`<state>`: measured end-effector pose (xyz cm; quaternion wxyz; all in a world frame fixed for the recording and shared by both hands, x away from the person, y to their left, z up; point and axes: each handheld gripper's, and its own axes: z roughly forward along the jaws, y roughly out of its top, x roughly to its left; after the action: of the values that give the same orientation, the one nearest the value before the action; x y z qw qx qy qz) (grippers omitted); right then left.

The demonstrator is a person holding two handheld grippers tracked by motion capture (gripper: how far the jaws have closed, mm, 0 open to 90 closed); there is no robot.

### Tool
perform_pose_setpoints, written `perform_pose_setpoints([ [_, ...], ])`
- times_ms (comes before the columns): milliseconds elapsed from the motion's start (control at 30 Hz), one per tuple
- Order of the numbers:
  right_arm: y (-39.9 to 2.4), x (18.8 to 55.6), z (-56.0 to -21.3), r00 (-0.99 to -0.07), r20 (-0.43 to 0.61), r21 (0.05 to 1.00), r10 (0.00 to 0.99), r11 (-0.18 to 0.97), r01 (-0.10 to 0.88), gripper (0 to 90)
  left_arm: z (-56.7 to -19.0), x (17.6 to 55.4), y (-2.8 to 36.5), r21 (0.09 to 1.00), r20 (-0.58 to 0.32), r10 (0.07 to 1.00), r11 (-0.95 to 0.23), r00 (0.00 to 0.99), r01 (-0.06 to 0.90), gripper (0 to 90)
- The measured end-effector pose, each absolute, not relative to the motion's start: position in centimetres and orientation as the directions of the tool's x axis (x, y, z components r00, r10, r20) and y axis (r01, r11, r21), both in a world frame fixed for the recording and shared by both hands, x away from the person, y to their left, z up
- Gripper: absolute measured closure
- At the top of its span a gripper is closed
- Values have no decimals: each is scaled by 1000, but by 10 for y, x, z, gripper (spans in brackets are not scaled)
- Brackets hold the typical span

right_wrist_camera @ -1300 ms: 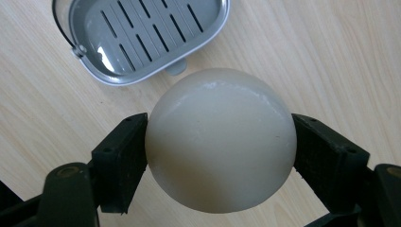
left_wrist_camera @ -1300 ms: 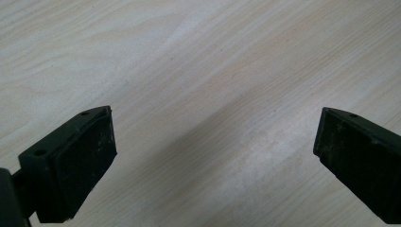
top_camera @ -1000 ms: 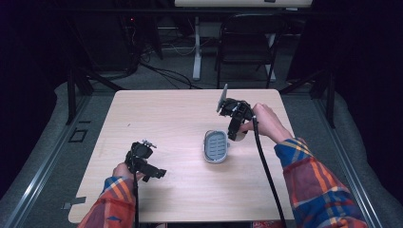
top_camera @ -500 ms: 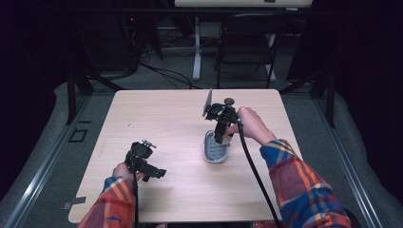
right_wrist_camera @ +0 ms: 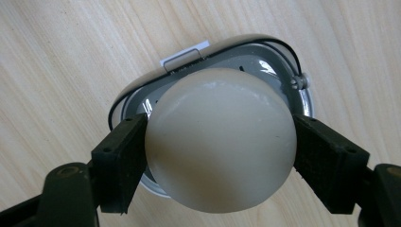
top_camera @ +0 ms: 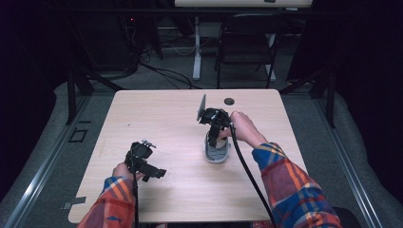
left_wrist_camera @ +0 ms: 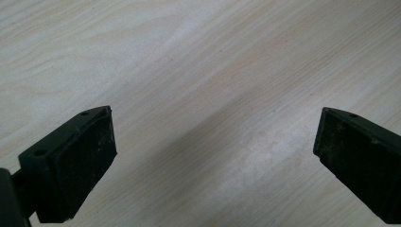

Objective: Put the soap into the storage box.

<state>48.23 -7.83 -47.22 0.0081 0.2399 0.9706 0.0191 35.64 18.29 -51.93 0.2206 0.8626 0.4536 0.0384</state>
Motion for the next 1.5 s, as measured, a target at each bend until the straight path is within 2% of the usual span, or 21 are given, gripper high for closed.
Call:
perform_pose_setpoints([
  [867,-91,482,-502,-875,25,60,484,873,485,226,-519,356,182,412,-135,801,-490,584,768,0],
  [1500,-109,475,-481,-869,18,134,494,860,492,238,-520,356,182,412,-134,800,-491,584,768,0],
])
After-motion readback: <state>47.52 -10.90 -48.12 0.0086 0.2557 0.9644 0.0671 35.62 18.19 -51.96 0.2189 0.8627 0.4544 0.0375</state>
